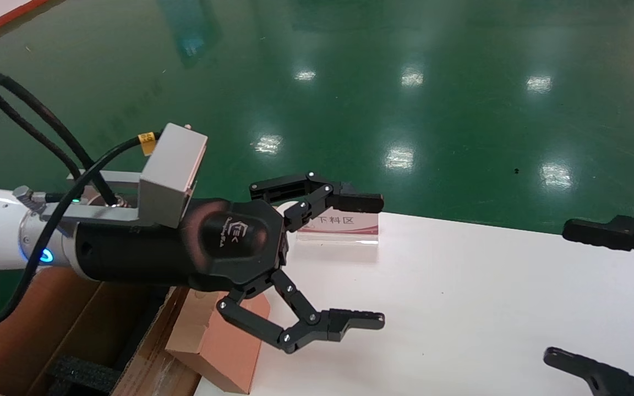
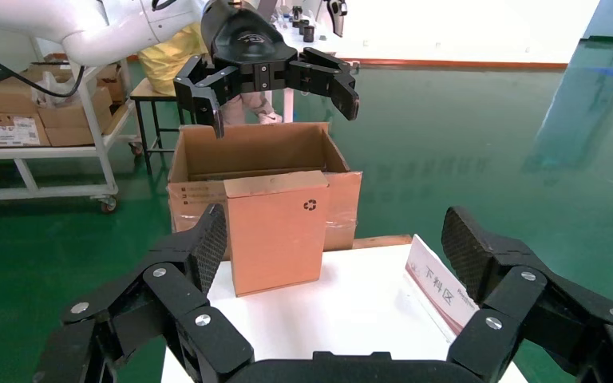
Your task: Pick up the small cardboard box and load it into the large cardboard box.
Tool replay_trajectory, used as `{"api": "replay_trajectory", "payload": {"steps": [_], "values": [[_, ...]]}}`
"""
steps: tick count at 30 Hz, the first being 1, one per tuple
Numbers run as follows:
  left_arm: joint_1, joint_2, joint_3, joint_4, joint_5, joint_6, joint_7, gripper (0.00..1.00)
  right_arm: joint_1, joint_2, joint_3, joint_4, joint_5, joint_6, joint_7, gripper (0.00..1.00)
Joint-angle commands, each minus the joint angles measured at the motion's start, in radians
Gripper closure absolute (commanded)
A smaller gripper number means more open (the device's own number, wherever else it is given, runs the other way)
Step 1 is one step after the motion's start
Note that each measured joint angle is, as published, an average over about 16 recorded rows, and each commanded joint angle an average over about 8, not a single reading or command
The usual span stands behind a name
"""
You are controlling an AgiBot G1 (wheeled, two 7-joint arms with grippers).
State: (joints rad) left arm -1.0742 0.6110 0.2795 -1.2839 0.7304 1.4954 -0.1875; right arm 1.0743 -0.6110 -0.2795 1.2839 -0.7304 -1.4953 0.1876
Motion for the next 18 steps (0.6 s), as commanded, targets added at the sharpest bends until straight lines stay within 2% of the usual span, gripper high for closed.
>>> {"api": "replay_trajectory", "payload": {"steps": [1, 12, 18], "values": [[0.0, 0.0, 0.0, 0.0, 0.0, 0.0, 0.0, 0.0, 0.0, 0.0, 0.0, 0.0, 0.0, 0.0, 0.0, 0.0], [-0.002, -0.006, 0.0, -0.003, 0.011, -0.007, 0.0, 0.0, 0.0, 0.0, 0.0, 0.0, 0.0, 0.0, 0.0, 0.0], [-0.025, -0.032, 0.019, -0.036, 0.083, -0.034, -0.028, 0.0, 0.0, 0.0, -0.001, -0.001, 0.0, 0.0, 0.0, 0.0]]}}
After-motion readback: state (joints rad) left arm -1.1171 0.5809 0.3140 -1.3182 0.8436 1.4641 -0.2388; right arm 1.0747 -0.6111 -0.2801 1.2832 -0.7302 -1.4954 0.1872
